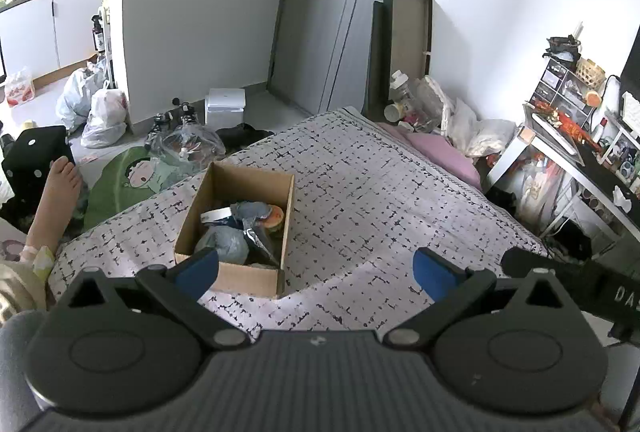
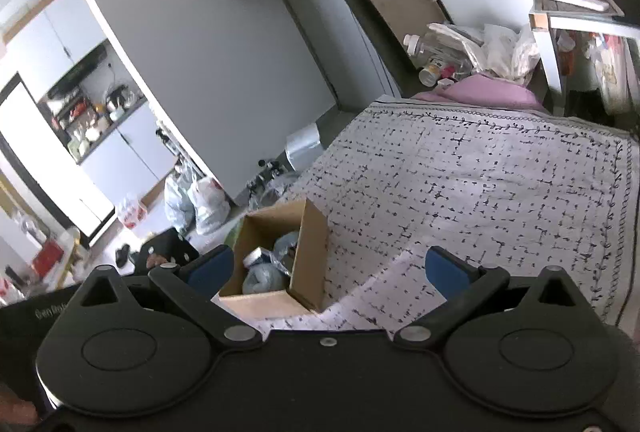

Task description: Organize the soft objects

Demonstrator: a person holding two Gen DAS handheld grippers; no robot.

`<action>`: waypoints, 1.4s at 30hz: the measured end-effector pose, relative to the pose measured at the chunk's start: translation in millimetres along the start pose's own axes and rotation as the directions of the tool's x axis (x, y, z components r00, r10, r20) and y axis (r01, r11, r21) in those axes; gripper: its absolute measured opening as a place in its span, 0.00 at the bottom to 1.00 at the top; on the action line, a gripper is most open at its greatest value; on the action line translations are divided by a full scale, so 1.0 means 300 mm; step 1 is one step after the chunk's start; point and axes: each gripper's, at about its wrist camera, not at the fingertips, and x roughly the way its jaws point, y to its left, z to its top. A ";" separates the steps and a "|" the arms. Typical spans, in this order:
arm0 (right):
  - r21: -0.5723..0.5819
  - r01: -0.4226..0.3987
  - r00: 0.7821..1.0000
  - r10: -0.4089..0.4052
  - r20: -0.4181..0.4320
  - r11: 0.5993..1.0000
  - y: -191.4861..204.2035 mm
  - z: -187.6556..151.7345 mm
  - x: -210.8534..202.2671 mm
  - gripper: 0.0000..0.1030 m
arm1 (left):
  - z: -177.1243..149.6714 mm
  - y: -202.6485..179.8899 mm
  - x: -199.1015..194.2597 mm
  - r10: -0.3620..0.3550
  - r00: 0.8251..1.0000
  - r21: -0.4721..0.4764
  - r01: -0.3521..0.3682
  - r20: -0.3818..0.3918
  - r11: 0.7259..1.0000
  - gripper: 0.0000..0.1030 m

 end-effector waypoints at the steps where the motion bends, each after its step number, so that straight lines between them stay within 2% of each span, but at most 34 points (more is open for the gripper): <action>1: -0.010 0.005 1.000 -0.005 -0.003 1.000 0.006 -0.005 -0.007 1.00 | -0.003 0.000 -0.008 0.002 1.000 0.002 -0.002 0.001 1.000 1.00; 13: -0.051 0.033 0.998 -0.036 -0.059 0.998 0.027 -0.066 -0.061 1.00 | -0.051 0.000 -0.096 0.056 0.998 0.059 -0.058 0.029 0.997 1.00; 15: -0.074 0.058 0.997 -0.062 -0.055 0.996 0.037 -0.078 -0.069 1.00 | -0.065 0.007 -0.101 0.063 0.998 0.068 -0.064 0.027 0.996 1.00; 18: -0.114 0.103 0.994 -0.108 -0.036 0.988 0.063 -0.097 -0.089 1.00 | -0.085 0.025 -0.104 0.058 0.998 0.069 -0.059 0.012 0.996 1.00; 24: -0.142 0.125 0.989 -0.135 -0.062 0.982 0.095 -0.124 -0.091 1.00 | -0.115 0.049 -0.120 0.063 0.998 0.090 -0.065 0.018 0.994 1.00; 28: -0.129 0.105 0.990 -0.116 -0.075 0.986 0.100 -0.143 -0.094 1.00 | -0.130 0.068 -0.122 0.064 0.998 0.092 -0.065 0.014 0.994 1.00; 32: -0.140 0.131 0.987 -0.142 -0.070 0.981 0.116 -0.152 -0.096 1.00 | -0.138 0.076 -0.126 0.051 0.999 0.093 -0.053 0.014 0.994 1.00; 42: -0.126 0.139 0.985 -0.150 -0.084 0.982 0.121 -0.161 -0.087 1.00 | -0.140 0.080 -0.128 0.043 0.999 0.098 -0.044 0.013 0.994 1.00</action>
